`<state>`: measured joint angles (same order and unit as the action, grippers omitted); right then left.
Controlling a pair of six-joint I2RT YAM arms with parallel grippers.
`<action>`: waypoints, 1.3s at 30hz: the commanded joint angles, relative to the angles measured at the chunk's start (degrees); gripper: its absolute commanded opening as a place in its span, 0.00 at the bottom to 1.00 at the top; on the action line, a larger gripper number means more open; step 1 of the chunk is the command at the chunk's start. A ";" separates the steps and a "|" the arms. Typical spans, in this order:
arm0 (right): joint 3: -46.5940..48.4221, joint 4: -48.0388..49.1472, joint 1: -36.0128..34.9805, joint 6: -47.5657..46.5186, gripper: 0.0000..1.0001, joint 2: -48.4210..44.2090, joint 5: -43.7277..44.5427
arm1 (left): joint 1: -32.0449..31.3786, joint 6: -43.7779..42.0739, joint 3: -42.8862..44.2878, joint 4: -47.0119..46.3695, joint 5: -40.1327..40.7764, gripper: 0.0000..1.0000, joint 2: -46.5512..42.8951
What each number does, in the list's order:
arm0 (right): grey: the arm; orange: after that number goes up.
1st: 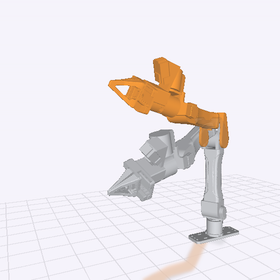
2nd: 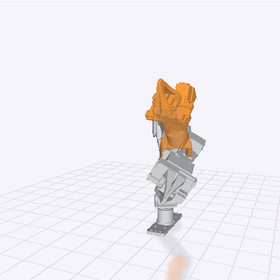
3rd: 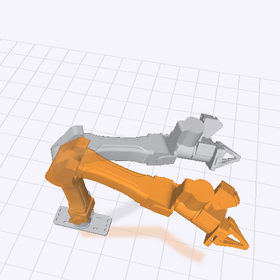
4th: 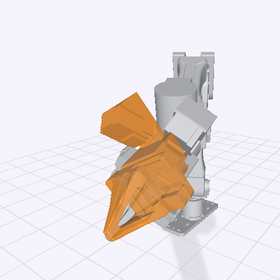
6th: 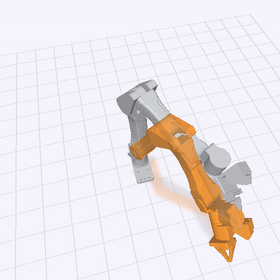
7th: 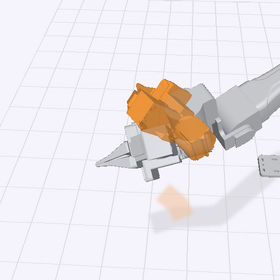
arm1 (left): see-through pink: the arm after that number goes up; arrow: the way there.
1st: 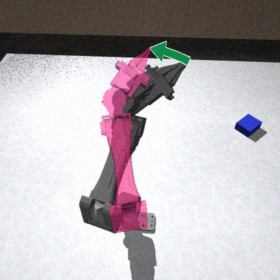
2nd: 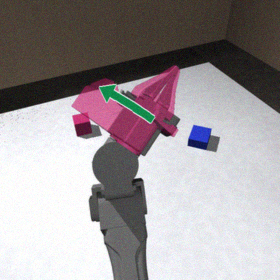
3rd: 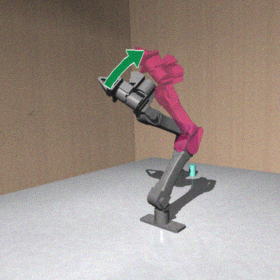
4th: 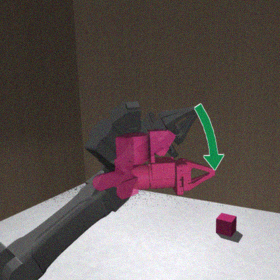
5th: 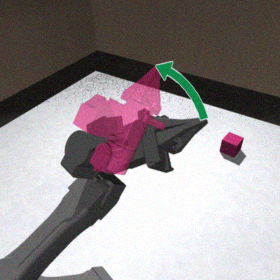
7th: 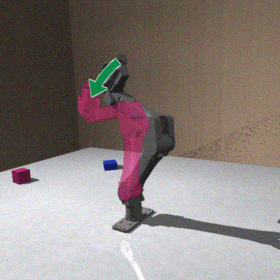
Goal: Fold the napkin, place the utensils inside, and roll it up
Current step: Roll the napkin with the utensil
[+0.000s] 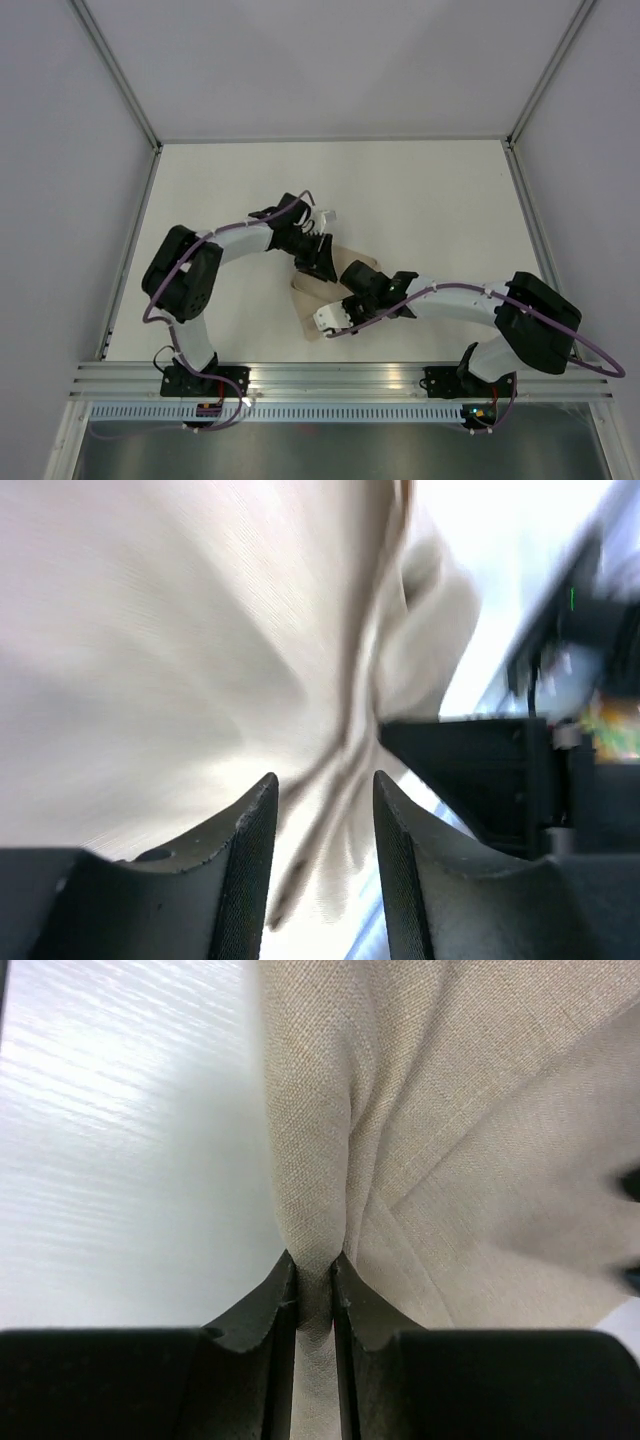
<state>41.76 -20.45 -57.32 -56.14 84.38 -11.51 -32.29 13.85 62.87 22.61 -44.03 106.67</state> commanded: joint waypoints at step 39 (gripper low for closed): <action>47.10 -56.81 28.49 -10.22 0.01 49.65 -35.69 | -41.97 -13.67 -20.60 -24.03 74.02 0.58 -37.78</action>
<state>87.96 -81.34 -29.12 -66.94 131.85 -50.17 -73.49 4.27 39.33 0.25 37.26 65.76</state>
